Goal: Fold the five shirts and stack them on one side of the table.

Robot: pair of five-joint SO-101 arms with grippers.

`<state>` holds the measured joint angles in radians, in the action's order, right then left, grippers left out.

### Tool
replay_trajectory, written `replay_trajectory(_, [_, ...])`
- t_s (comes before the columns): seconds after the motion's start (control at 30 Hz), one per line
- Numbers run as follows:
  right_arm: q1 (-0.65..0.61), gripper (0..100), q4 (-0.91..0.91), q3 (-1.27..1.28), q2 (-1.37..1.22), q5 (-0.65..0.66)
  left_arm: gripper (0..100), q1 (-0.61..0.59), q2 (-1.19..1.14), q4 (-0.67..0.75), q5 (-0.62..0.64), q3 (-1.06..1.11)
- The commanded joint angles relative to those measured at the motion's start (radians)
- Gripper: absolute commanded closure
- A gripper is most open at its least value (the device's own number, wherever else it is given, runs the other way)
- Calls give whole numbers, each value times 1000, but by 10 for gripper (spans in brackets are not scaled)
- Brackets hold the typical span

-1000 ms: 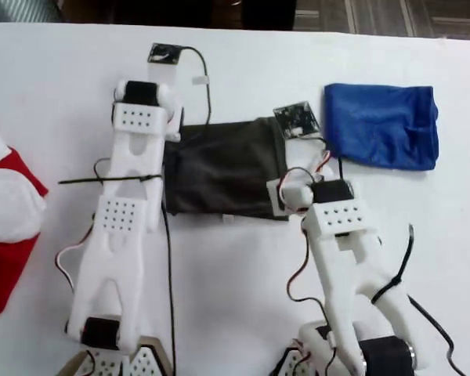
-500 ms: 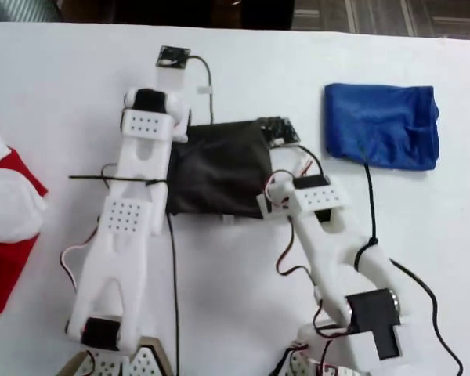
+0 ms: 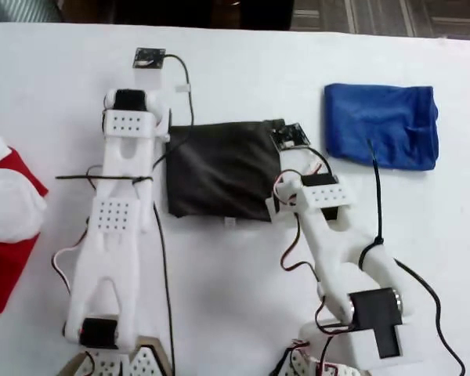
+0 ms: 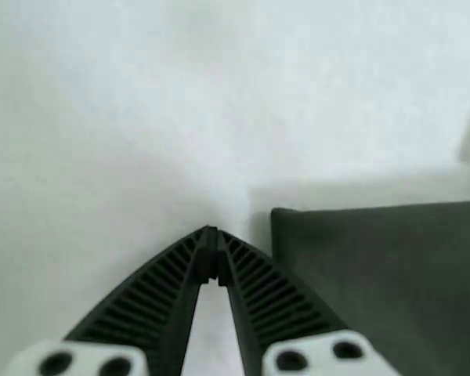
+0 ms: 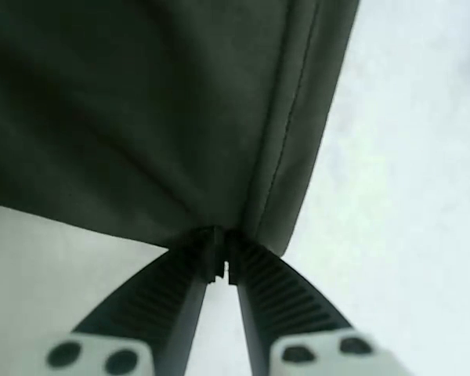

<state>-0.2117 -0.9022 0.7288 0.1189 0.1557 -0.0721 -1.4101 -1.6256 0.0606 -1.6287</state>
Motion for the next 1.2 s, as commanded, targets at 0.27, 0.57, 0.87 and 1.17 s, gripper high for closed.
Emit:
replay_trajectory(0.27, [18, 978, -13, -89, 423, 9, 974, 0, 292, -167, 2, 7])
replay_trajectory(0.57, [30, 916, -94, -405, 101, -2, 973, -46, 792, -166, -40, 501])
replay_trajectory(0.87, [25, 793, -320, -769, -300, -114, 973, -173, 1306, -75, -84, 1199])
replay_trajectory(1.17, [22, 734, -575, -1174, -607, -178, 973, -204, 1692, 137, -129, 1736])
